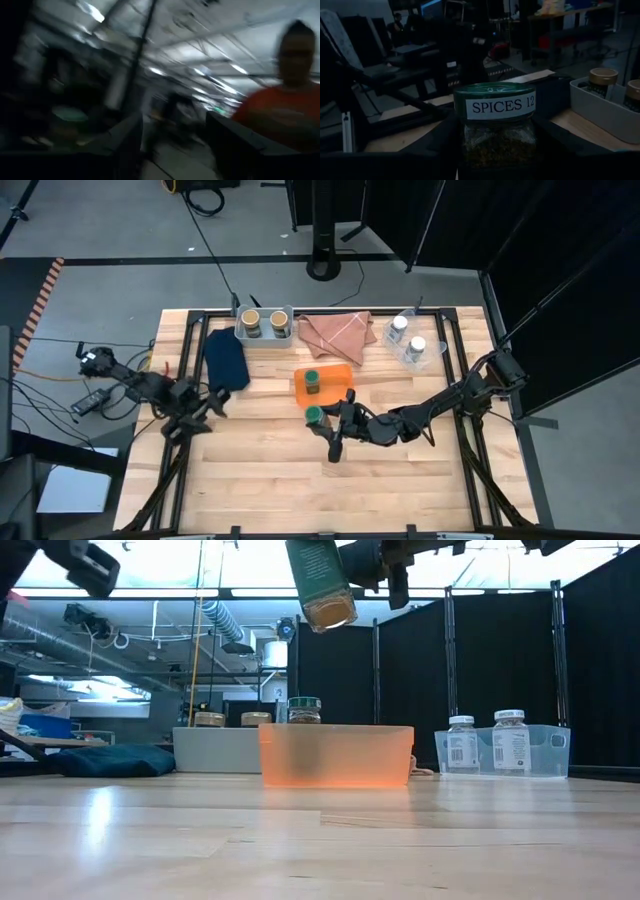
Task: Sort spices by type
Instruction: Put the green seasoning bottle into the orange bin
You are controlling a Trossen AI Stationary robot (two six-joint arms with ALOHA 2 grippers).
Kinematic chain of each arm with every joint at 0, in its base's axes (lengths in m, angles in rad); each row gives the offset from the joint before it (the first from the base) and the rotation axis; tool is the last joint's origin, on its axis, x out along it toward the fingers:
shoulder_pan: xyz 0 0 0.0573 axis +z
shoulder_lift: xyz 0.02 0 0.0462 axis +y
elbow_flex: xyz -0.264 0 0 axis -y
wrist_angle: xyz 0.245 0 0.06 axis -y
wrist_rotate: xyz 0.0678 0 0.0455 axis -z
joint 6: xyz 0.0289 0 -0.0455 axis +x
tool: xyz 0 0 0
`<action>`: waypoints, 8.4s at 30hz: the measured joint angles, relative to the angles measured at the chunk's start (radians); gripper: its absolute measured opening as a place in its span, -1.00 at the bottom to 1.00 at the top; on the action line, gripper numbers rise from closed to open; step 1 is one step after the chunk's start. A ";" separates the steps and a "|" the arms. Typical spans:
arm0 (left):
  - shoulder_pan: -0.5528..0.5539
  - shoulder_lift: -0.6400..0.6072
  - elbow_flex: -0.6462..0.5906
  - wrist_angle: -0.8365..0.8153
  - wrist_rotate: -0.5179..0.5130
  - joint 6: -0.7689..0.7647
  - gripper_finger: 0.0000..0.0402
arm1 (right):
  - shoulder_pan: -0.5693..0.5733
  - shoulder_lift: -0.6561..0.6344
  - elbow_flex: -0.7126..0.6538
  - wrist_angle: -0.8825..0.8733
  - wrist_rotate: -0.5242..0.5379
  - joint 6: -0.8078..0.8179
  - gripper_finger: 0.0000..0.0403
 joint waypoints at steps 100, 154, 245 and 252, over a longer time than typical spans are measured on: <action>0.261 -0.169 -0.003 -0.567 -0.143 0.157 0.11 | 0.020 0.435 -0.256 0.661 0.122 0.162 0.06; 0.260 -0.169 -0.003 -0.623 -0.140 0.081 0.11 | 0.038 0.435 -0.103 0.112 -0.016 0.172 0.35; 0.260 -0.164 -0.003 -0.626 -0.140 0.107 0.11 | -0.188 0.468 0.702 -1.197 -0.441 0.036 0.00; 0.260 -0.164 -0.003 -0.625 -0.133 0.100 0.11 | -0.141 0.422 0.704 -0.859 -0.279 0.056 0.00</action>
